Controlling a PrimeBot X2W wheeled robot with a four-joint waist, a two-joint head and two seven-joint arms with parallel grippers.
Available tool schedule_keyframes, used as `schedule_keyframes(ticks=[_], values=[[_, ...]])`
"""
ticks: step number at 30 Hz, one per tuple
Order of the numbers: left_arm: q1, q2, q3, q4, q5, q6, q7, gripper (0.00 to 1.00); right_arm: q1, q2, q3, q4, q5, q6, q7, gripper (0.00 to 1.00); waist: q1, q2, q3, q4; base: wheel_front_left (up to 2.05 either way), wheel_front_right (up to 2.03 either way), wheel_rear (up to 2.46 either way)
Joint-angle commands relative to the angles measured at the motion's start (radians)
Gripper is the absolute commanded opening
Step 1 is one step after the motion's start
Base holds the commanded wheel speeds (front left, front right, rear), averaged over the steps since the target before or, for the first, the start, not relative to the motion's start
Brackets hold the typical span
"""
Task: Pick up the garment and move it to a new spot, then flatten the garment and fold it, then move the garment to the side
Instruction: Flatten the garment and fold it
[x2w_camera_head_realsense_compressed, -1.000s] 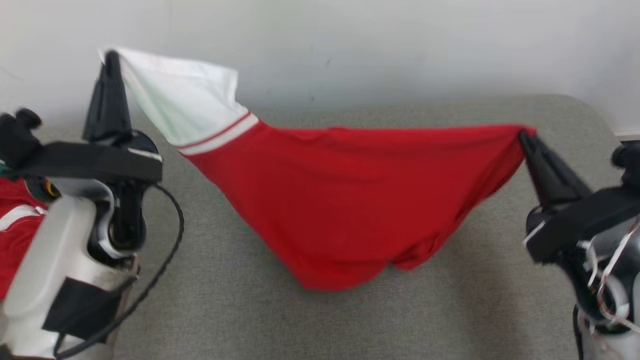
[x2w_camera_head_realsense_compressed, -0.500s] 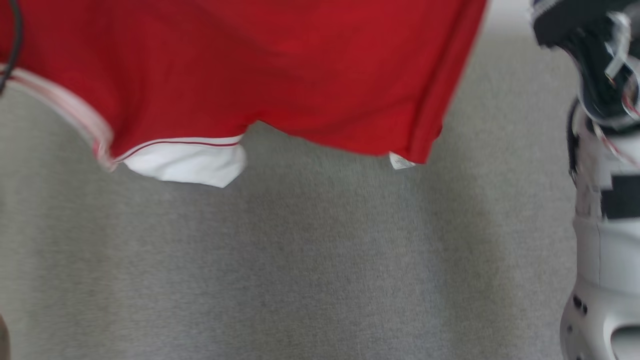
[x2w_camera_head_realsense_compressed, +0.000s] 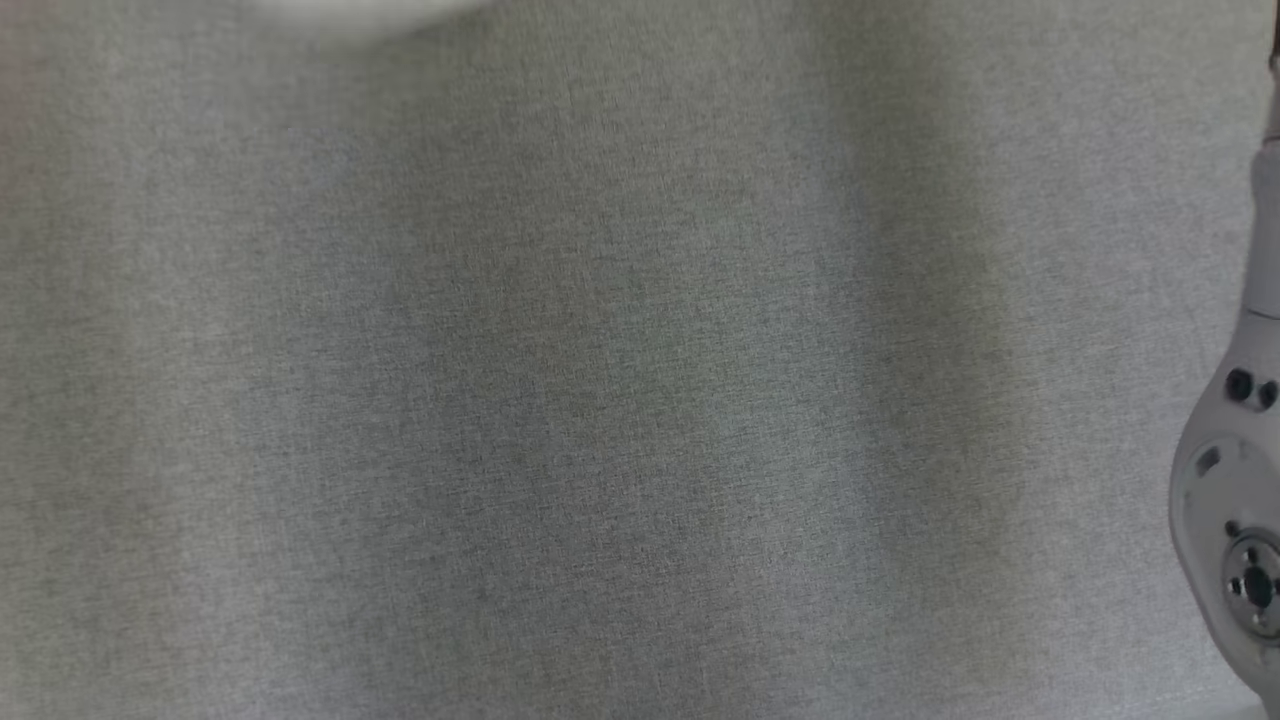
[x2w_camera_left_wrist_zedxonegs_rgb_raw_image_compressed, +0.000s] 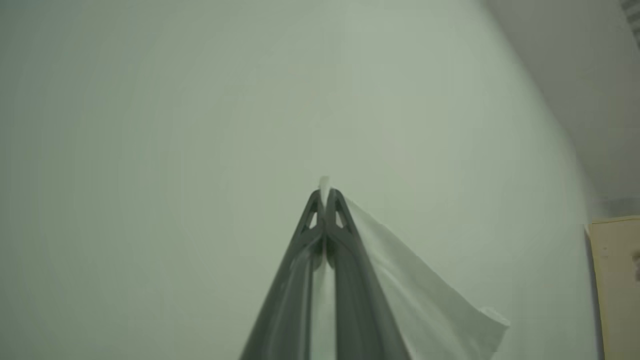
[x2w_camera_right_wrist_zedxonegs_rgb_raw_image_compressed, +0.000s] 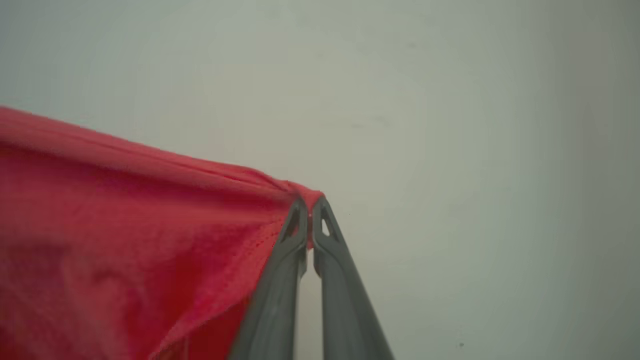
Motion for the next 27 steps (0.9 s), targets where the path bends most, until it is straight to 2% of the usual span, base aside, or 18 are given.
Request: schedule_keyframes(ticks=[1, 3, 7, 10, 11, 14, 16, 20, 27], values=[[0.045, -0.044, 0.031, -0.046, 0.019, -0.008, -0.003, 0.0, 0.035, 0.006, 0.031, 0.06, -0.027, -0.002, -0.007, 0.0, -0.0001, -0.0001, 0.05, 0.004, 0.0, 0.0, 0.0], [0.136, -0.067, -0.002, -0.113, 0.006, -0.008, -0.003, 0.0, 0.066, -0.021, 0.097, 0.123, -0.042, -0.002, 0.011, 0.0, -0.0001, -0.0001, 0.071, 0.017, 0.0, 0.0, 0.0], [0.366, -0.061, -0.061, -0.224, 0.017, -0.008, -0.004, 0.0, 0.154, -0.066, 0.233, 0.228, 0.013, -0.002, 0.032, 0.0, -0.0001, -0.0001, 0.084, 0.04, 0.0, 0.0, 0.0], [0.565, -0.106, -0.018, -0.283, 0.017, -0.008, -0.004, 0.0, 0.235, -0.111, 0.337, 0.259, 0.073, -0.002, 0.016, 0.0, -0.0001, -0.0001, 0.075, 0.056, 0.0, 0.0, 0.0], [0.565, -0.106, -0.018, -0.283, 0.017, -0.008, -0.004, 0.0, 0.235, -0.111, 0.337, 0.259, 0.073, -0.002, 0.016, 0.0, -0.0001, -0.0001, 0.075, 0.056, 0.0, 0.0, 0.0], [0.729, -0.177, 0.034, -0.338, 0.027, -0.008, -0.004, 0.0, 0.312, -0.159, 0.418, 0.262, 0.131, -0.002, 0.022, 0.0, -0.0001, -0.0001, 0.05, 0.077, 0.0, 0.0, 0.0], [0.82, -0.219, 0.046, -0.376, 0.029, -0.008, -0.004, 0.0, 0.367, -0.202, 0.45, 0.255, 0.155, -0.002, 0.044, 0.0, -0.0001, -0.0001, 0.019, 0.093, 0.0, 0.0, 0.0], [1.017, -0.27, 0.036, -0.383, 0.036, -0.008, -0.004, 0.0, 0.514, -0.24, 0.475, 0.226, 0.206, -0.002, 0.108, 0.0, -0.0001, -0.0001, -0.067, 0.108, 0.0, 0.0, 0.0], [1.26, -0.301, -0.008, -0.322, 0.052, -0.008, -0.004, 0.0, 0.79, -0.262, 0.483, 0.134, 0.256, -0.002, 0.272, 0.0, -0.0001, -0.0001, -0.228, 0.115, 0.0, 0.0, 0.0]])
